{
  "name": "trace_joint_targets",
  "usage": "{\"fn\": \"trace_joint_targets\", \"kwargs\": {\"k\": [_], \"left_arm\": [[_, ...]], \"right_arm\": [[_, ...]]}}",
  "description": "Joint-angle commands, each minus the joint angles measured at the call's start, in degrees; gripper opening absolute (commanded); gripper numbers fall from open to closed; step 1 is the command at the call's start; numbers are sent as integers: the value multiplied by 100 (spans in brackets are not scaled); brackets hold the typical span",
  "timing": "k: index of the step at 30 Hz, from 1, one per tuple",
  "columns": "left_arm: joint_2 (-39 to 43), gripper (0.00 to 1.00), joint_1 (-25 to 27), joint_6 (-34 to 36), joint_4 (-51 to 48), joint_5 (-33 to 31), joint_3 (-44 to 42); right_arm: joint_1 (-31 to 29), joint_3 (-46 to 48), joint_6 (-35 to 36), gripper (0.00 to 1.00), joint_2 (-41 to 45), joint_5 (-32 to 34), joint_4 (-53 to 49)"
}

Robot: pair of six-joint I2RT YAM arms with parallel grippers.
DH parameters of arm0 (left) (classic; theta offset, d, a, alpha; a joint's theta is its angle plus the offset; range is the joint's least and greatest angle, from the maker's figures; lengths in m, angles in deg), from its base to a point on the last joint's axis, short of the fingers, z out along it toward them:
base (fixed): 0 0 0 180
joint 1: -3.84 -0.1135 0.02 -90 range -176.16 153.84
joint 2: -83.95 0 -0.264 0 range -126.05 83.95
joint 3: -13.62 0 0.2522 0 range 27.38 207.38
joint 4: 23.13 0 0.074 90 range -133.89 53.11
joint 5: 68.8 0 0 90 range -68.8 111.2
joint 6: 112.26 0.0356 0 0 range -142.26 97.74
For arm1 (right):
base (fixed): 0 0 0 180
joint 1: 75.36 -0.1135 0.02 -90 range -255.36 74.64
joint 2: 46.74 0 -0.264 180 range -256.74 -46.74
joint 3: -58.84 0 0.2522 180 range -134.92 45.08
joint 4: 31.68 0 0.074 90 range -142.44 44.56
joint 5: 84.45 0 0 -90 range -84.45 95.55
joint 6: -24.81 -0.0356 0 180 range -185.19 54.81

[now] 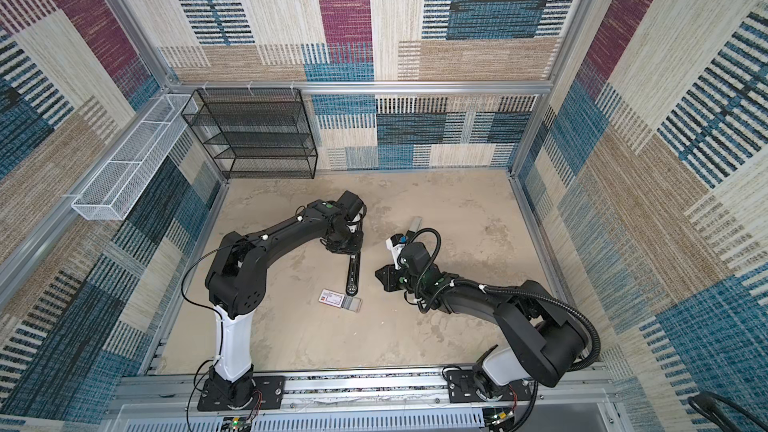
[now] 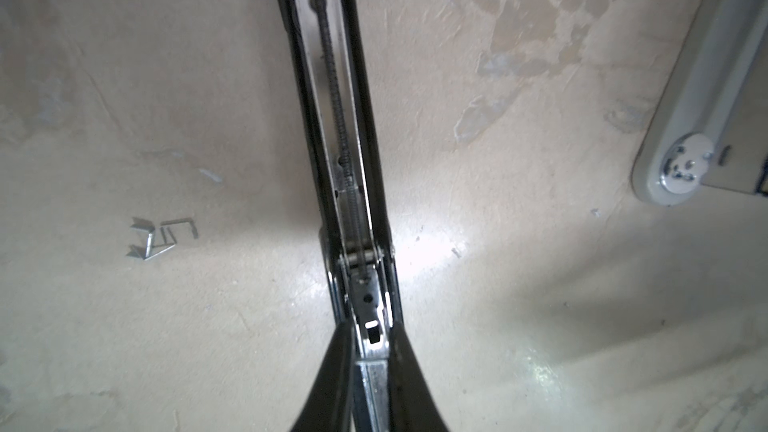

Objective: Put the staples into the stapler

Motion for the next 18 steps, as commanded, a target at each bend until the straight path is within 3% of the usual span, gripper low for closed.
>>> {"fn": "trace_joint_targets", "kwargs": {"k": [1,18], "left_arm": [[8,8,19,118,-134,-53,28],[-59,8,63,125,-324,-259,222]], "right_arm": [[16,26,-1,17,9,45,-2],[18,30,7,17,7,-47,55]]}}
